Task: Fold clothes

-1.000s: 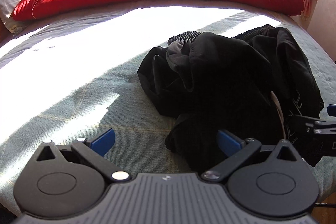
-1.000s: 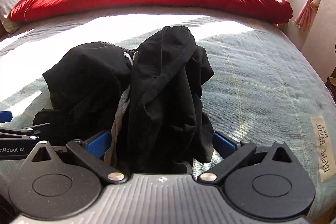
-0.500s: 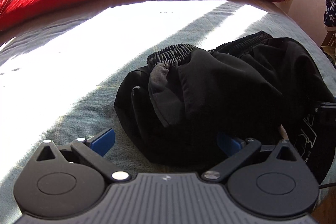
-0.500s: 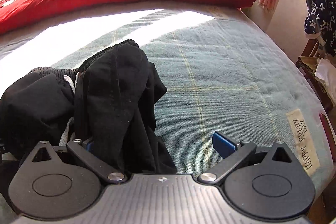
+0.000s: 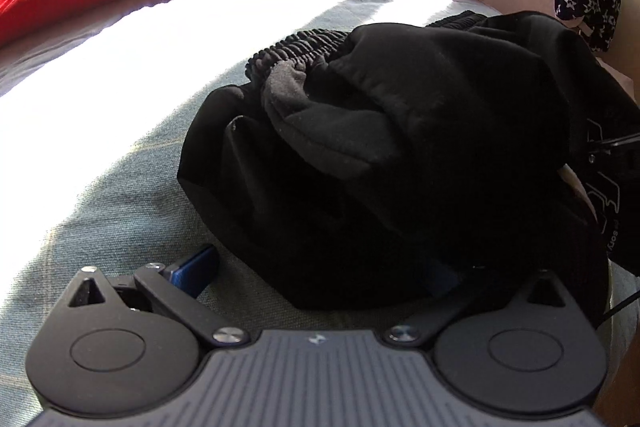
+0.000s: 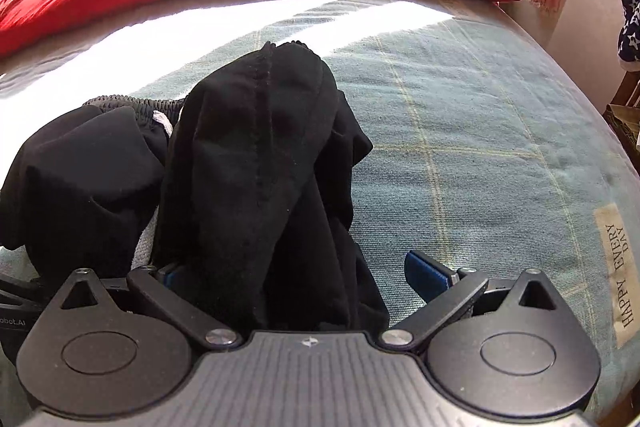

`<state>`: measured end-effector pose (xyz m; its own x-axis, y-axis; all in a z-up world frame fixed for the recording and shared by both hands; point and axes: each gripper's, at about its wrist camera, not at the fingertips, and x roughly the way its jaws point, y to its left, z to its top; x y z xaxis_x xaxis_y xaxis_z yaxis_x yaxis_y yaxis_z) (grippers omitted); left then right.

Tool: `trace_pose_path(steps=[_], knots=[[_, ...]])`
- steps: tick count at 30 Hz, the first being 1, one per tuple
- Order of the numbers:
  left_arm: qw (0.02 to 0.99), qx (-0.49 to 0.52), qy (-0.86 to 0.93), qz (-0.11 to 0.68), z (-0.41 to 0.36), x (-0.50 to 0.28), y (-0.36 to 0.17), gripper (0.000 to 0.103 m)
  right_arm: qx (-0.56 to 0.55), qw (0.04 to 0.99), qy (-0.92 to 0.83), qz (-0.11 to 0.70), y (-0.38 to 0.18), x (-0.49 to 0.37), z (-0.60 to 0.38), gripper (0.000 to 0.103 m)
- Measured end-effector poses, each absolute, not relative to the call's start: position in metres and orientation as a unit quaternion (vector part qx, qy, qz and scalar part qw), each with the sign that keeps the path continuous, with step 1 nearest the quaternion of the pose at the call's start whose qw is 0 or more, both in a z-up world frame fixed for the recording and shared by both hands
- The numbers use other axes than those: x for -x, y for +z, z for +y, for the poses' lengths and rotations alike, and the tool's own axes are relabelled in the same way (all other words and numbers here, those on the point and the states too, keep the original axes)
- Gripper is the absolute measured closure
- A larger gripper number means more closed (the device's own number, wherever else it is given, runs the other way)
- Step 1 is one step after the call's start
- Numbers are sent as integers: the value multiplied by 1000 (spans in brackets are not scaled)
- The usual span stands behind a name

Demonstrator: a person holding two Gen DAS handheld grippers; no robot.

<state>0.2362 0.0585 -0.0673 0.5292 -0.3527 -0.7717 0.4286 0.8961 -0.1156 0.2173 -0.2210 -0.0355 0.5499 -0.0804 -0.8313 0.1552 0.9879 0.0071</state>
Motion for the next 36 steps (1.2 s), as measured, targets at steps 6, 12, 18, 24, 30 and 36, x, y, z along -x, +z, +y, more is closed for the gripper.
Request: trace_pose_path(steps=[6,12,18,24,30,36], knots=[[872,-66,-256,413,69,-224,-66,0,-62,870,-51,486,-31,-210,-226,0],[874,-77,-257,406,80,-226,-41,1,4,912,39,409,26,-201,-217,0],[895,-60,-243,370,96,-220,-19,8,-11,894,106,435,25,-227,-235,37],[905,-33,-197,376,97,-220,-17,22,-41,876,149,457,9,-239,-255,44],[914,-4,-138,383,83,-209,-7,22,-133,861,206,445,-1,-261,-296,42],[916,4,-114,385,54,-196,0,22,-182,835,279,439,-13,-292,-303,41]])
